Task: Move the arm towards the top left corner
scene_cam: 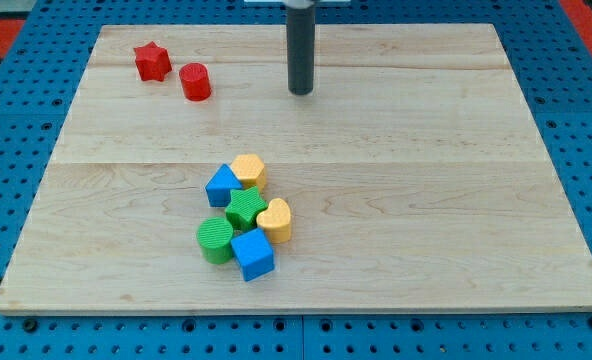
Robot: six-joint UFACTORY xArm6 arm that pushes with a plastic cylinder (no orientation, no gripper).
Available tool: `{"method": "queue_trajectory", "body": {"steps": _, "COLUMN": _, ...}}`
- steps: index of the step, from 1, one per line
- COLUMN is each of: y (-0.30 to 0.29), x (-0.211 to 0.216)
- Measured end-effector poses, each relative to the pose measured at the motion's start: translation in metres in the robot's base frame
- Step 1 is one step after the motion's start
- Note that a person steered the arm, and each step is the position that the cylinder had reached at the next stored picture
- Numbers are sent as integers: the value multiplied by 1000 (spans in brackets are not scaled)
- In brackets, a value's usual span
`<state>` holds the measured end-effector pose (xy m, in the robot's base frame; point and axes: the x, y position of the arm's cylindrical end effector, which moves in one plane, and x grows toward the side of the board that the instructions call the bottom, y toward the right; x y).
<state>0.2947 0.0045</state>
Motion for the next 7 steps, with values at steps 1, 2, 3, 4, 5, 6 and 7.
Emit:
{"method": "queue_trajectory", "body": {"steps": 1, "y": -25, "x": -50}}
{"method": "queue_trajectory", "body": {"steps": 2, "y": -103, "x": -85}}
{"method": "queue_trajectory", "body": {"steps": 3, "y": -185, "x": -104}}
{"method": "queue_trajectory", "body": {"steps": 4, "y": -240, "x": -103}}
{"method": "queue_trajectory", "body": {"steps": 5, "y": -236, "x": -76}}
{"method": "queue_trajectory", "body": {"steps": 6, "y": -222, "x": -42}}
{"method": "queue_trajectory", "body": {"steps": 7, "y": -191, "x": -32}}
